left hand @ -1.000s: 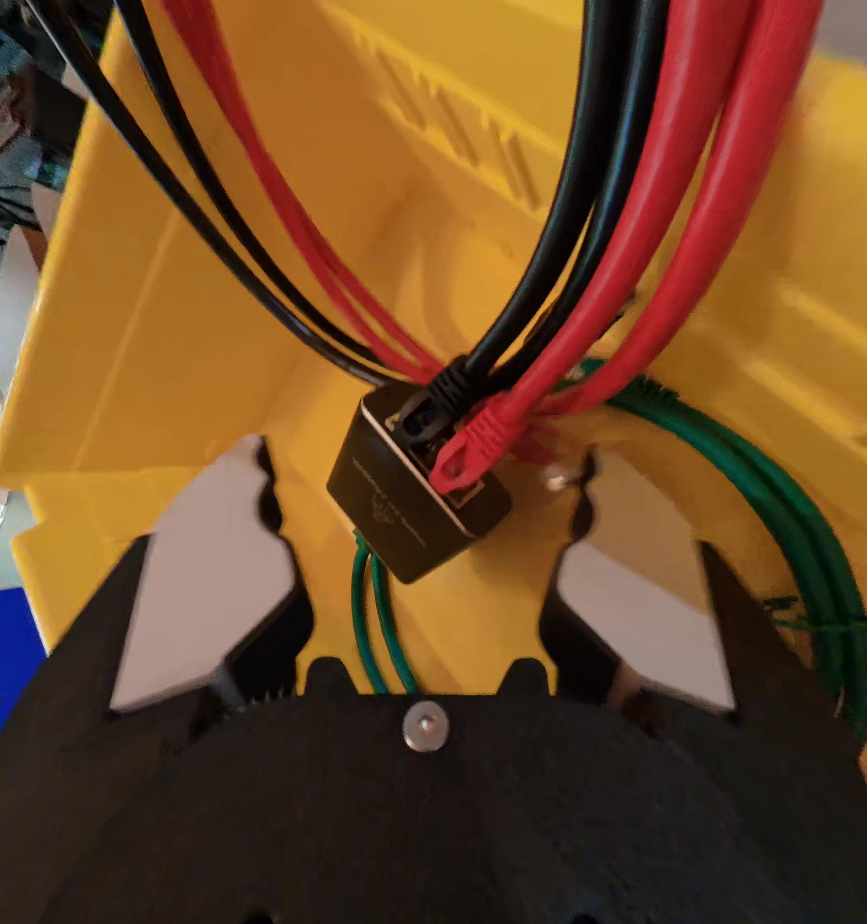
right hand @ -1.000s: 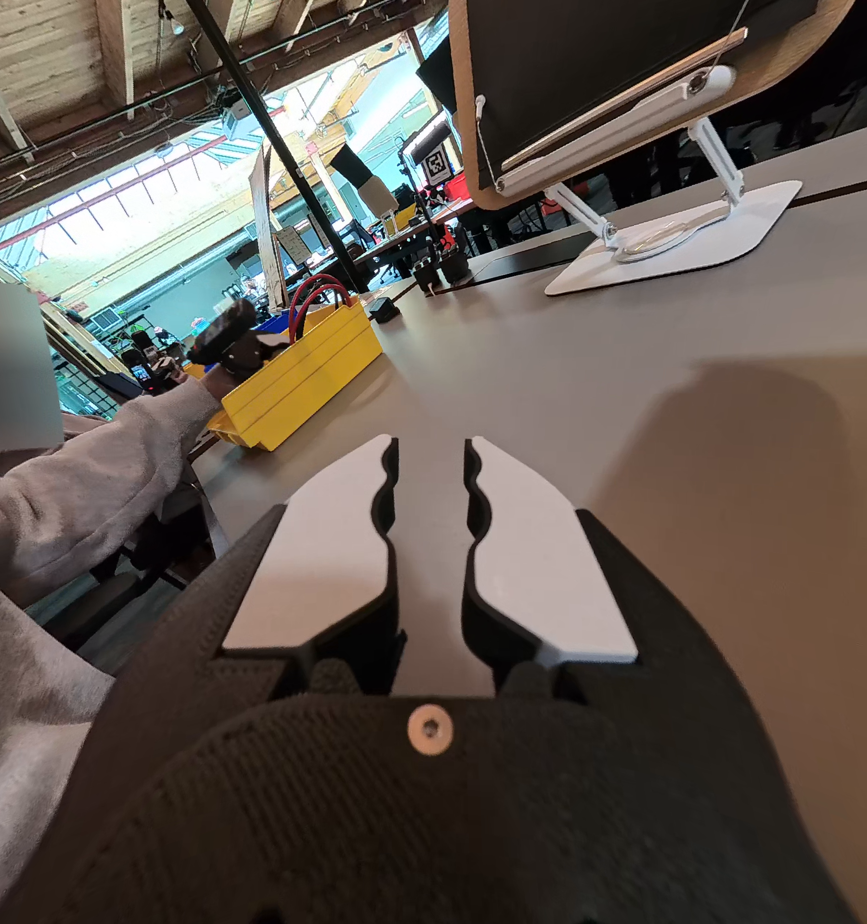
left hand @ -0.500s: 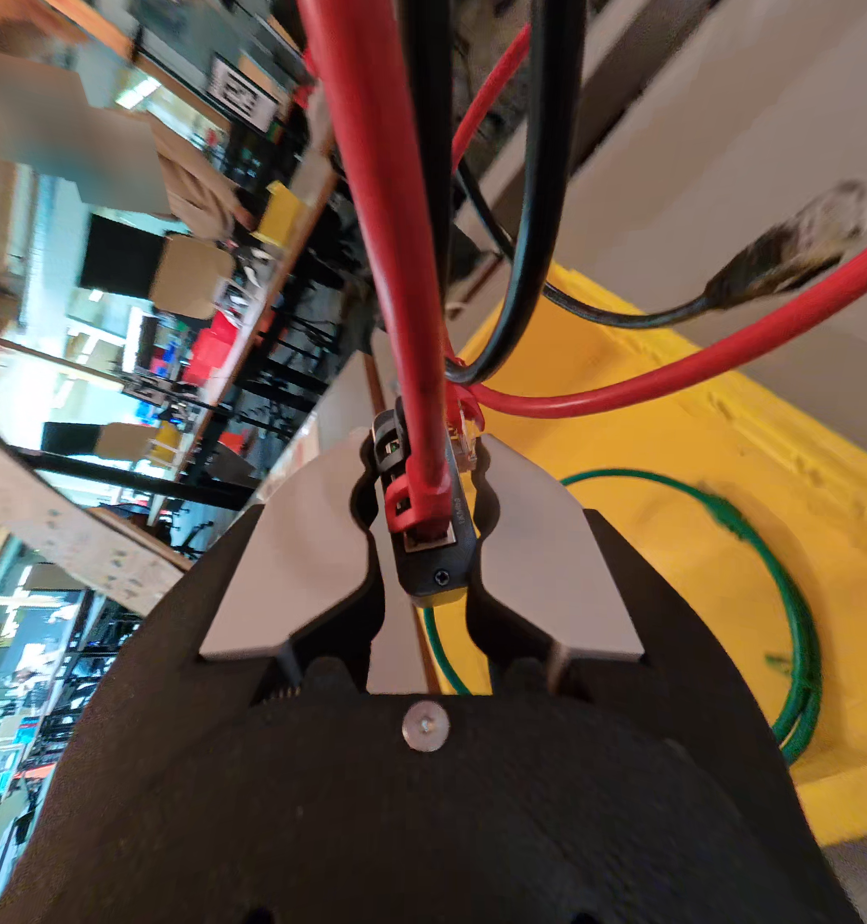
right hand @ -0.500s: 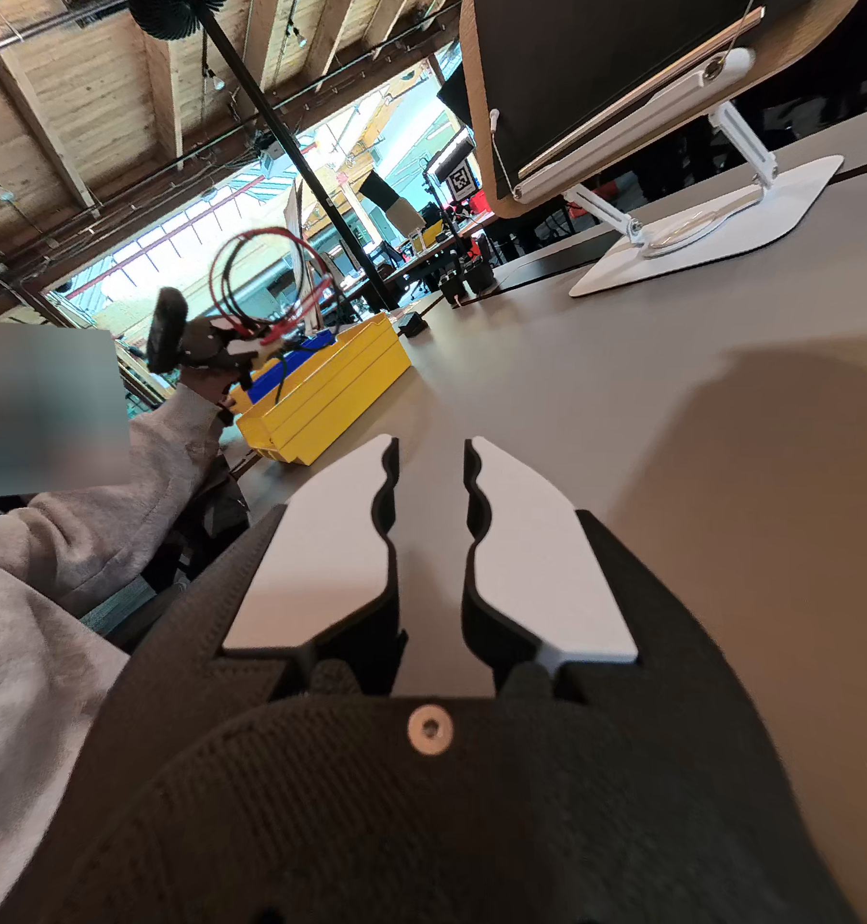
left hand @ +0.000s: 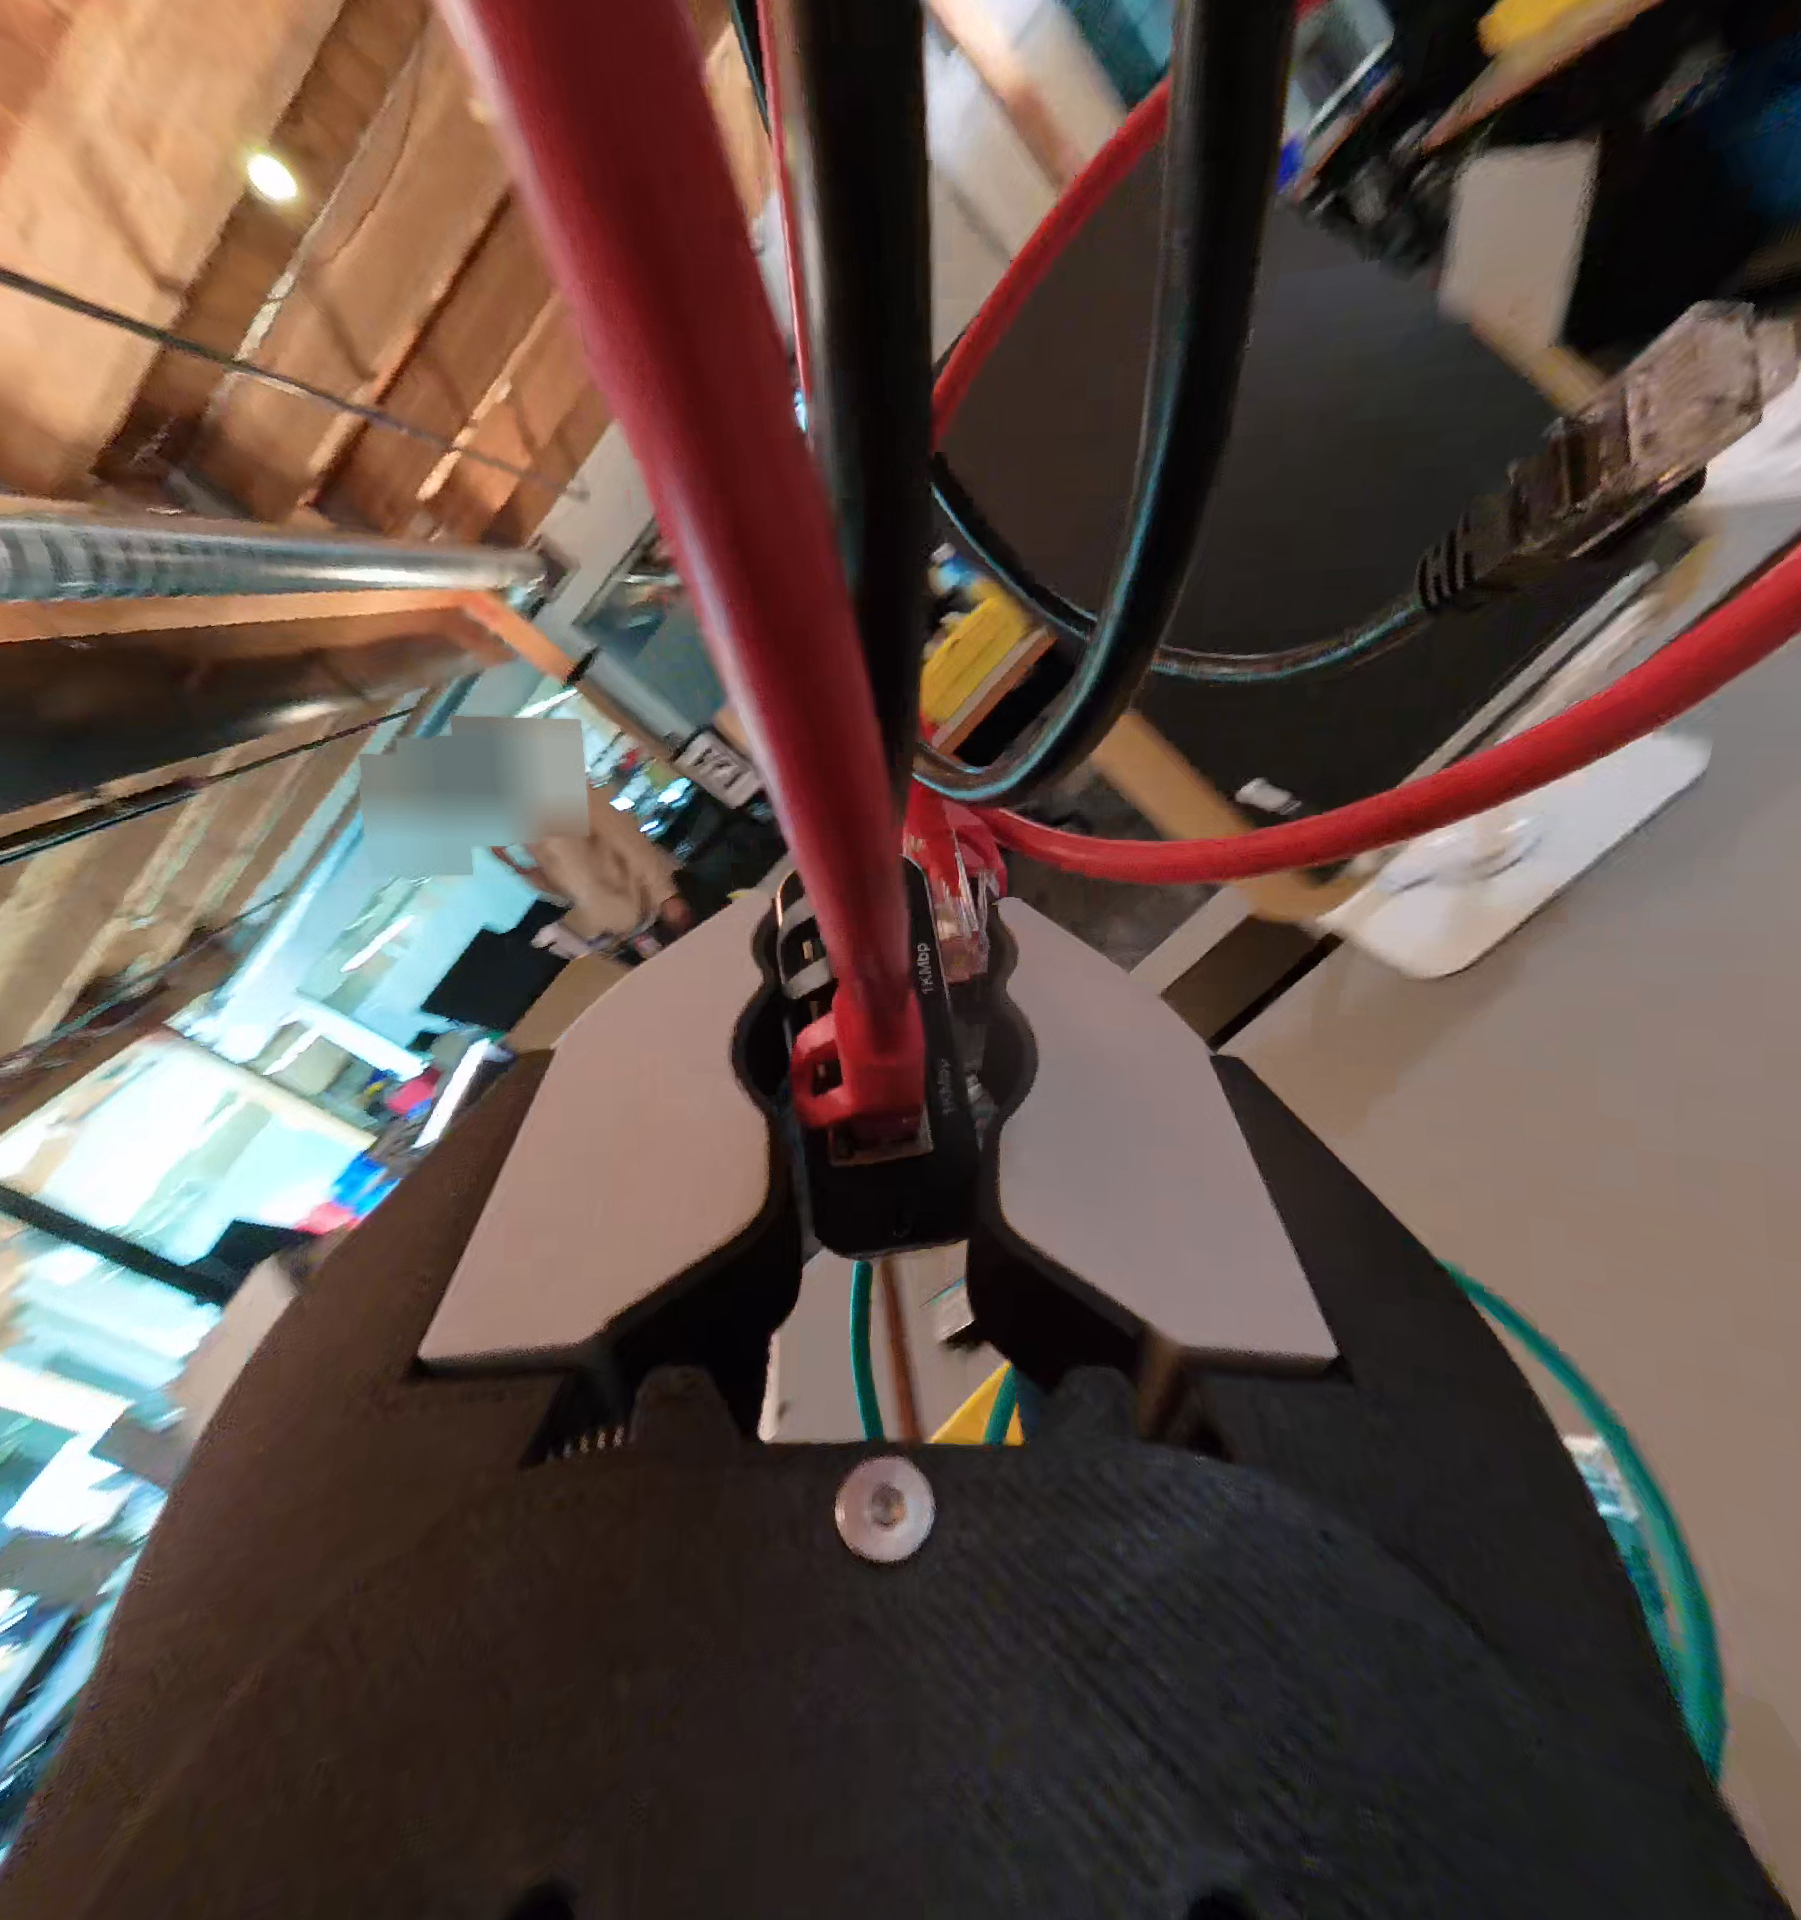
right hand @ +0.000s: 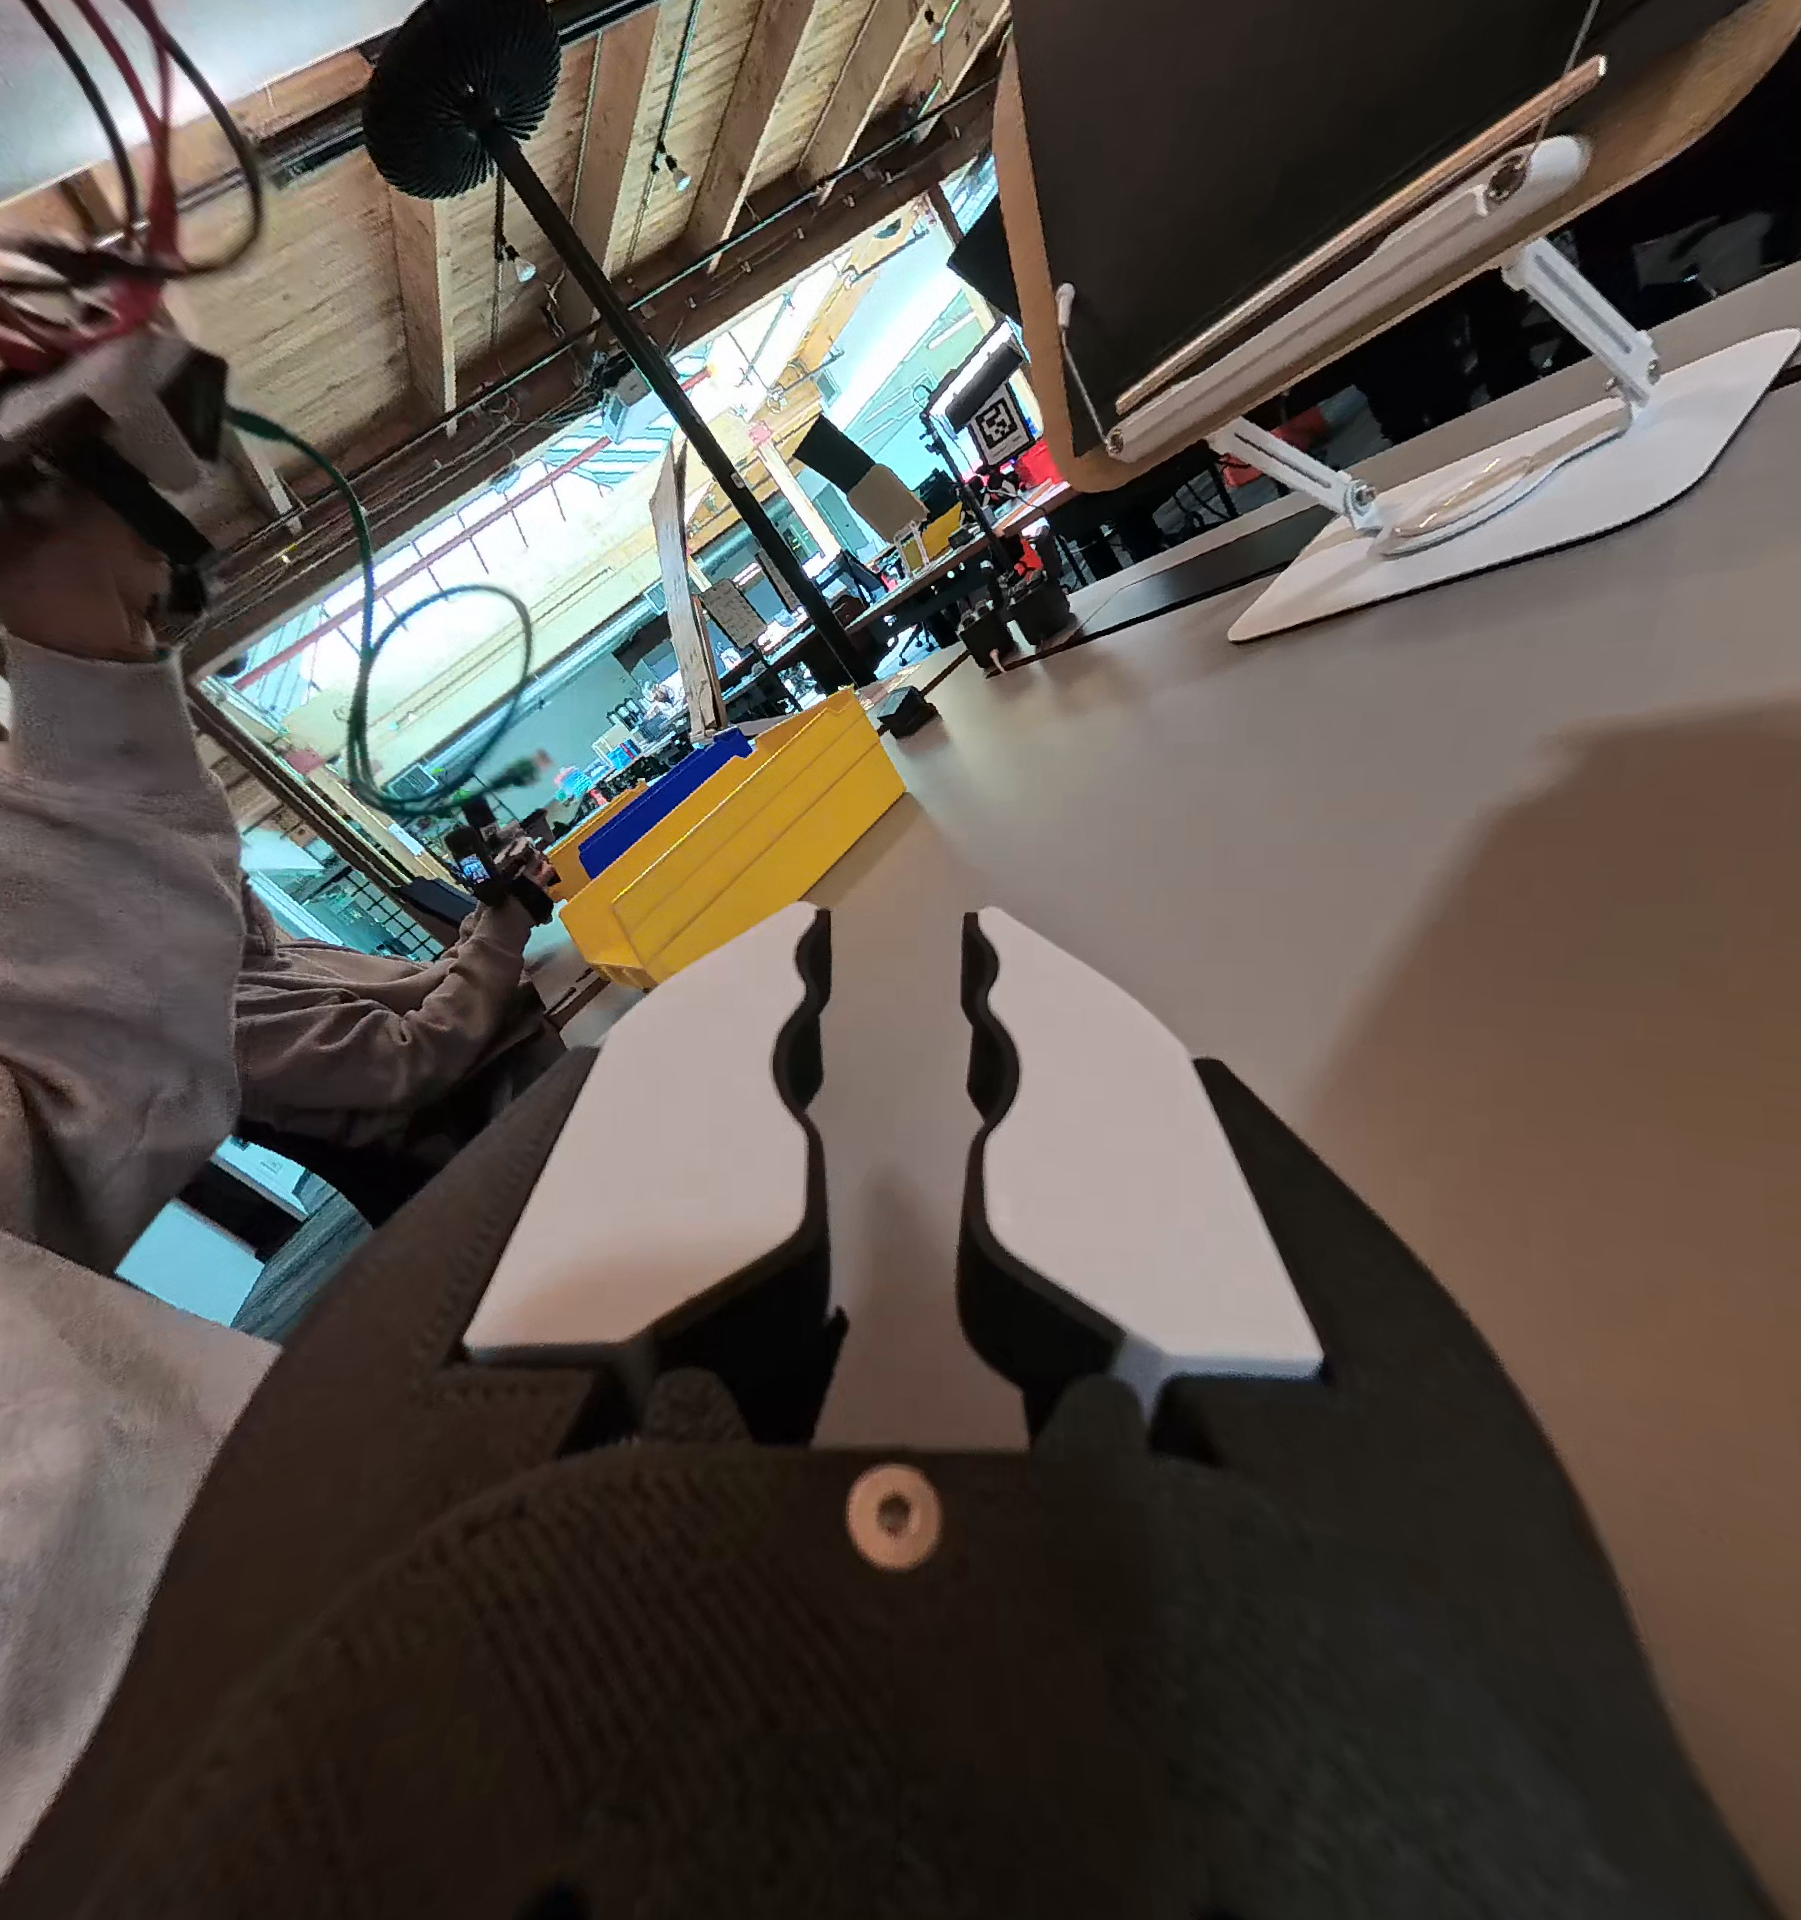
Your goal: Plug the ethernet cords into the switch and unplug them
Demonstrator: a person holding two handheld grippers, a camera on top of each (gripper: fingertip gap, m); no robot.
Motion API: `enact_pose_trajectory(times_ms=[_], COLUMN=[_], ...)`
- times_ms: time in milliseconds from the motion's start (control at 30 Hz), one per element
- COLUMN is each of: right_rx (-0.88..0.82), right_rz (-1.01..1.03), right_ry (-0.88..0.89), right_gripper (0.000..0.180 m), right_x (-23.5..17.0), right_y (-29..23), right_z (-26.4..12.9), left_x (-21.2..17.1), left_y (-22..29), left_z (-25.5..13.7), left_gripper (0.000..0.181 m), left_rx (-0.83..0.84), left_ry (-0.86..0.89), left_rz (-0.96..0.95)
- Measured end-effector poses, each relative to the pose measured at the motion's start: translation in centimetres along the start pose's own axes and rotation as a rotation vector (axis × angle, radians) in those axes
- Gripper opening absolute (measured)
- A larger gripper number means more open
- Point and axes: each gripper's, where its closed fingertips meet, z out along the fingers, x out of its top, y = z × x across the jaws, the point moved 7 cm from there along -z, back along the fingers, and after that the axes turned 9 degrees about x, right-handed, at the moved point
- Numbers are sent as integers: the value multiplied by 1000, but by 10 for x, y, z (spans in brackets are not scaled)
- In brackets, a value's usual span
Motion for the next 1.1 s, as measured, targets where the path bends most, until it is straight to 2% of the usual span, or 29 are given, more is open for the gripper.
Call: enact_pose_trajectory(times_ms=[133,233,333,467,600,667,733,933,967,1000,1067,1100], right_rx=[28,54,75,84,83,77,68,36,34,33,33,34], right_rz=[-16,-26,-32,-37,-37,-37,-33,-15,-10,-5,6,12], right_ry=[-19,-31,-35,-35,-52,-74,-99,-124,-122,-120,-117,-115], right_gripper=[24,24,24,24,24,24,24,24,24,24,25,25], right_x=[-3,-6,-8,-9,-13,-16,-20,-22,-22,-22,-22,-22], right_y=[-9,-18,-25,-29,-29,-26,-22,-11,-10,-10,-8,-8], right_z=[3,6,8,9,11,14,16,20,20,20,19,19], left_x=[27,20,-8,-63,-114,-130,-141,-156,-157,-157,-157,-155], left_y=[46,107,180,271,342,370,392,419,418,416,408,403], left_z=[2,12,29,52,57,50,42,35,36,37,38,38], left_gripper=[34,34,34,34,34,34,35,40,44,55,92,102], left_rx=[-187,-301,-376,-428,-371,-371,-400,-490,-521,-553,-654,-716], left_ry=[45,31,-28,-152,-190,-173,-156,-141,-144,-159,-204,-214], left_rz=[-117,-148,-136,-101,174,302,349,326,300,247,98,3])
